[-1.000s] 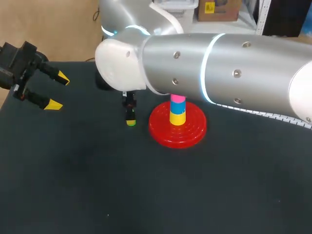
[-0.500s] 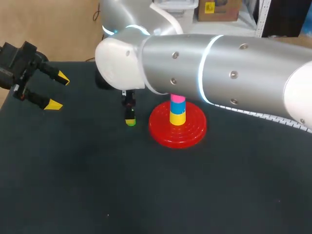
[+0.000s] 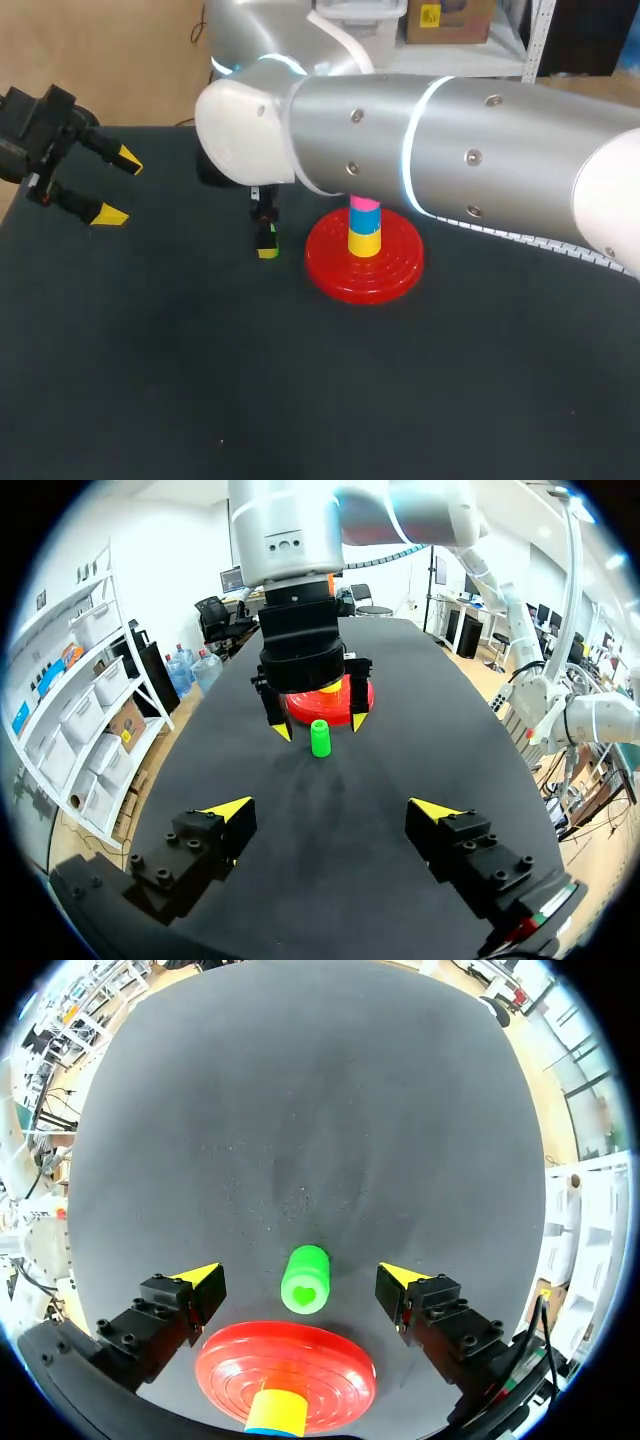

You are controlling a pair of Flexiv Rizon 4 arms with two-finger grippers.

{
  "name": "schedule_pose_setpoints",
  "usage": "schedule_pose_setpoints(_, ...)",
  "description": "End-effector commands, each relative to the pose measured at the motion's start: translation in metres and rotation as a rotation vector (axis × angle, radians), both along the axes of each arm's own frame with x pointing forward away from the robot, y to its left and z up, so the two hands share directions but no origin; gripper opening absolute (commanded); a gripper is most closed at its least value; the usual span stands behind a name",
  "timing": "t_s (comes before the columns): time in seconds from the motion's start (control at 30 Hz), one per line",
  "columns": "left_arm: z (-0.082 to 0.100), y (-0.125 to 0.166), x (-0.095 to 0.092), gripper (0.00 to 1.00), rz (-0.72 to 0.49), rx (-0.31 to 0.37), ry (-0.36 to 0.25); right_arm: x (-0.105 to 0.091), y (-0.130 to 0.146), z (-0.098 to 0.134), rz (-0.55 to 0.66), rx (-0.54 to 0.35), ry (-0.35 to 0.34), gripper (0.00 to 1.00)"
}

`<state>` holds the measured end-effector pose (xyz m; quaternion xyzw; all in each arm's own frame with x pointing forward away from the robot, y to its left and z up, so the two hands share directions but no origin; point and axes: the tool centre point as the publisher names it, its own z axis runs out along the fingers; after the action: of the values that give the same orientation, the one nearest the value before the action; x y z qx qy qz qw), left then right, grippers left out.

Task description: Pick up and stack the cylinders on the red base in this order: pink,purple,orange,green

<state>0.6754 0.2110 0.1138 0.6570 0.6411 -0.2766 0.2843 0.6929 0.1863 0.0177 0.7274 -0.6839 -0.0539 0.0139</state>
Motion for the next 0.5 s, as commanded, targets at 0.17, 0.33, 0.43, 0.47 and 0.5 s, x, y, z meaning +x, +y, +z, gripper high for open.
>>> schedule_pose_setpoints(0.17, -0.0005, -0.0001, -0.0007, 1.0, 0.001, 0.001, -0.003, -0.0009, -0.0003, -0.0029, 0.003, 0.004, 0.008, 0.26)
schedule_pose_setpoints(0.33, -0.0005, -0.0001, -0.0007, 1.0, 0.001, 0.001, -0.003, -0.0009, 0.0007, -0.0031, 0.003, 0.013, 0.013, 0.0)
schedule_pose_setpoints(0.43, -0.0005, -0.0001, -0.0007, 1.0, 0.001, 0.001, -0.003, -0.001, 0.0007, -0.0036, 0.004, 0.012, 0.019, 0.0)
schedule_pose_setpoints(0.47, -0.0005, -0.0001, -0.0007, 1.0, 0.001, 0.001, -0.003, -0.0011, 0.0007, -0.0038, 0.004, 0.013, 0.02, 0.0)
schedule_pose_setpoints(0.5, -0.0005, -0.0001, -0.0007, 1.0, 0.001, 0.001, -0.003, -0.0012, 0.0006, -0.0039, 0.004, 0.013, 0.022, 0.0)
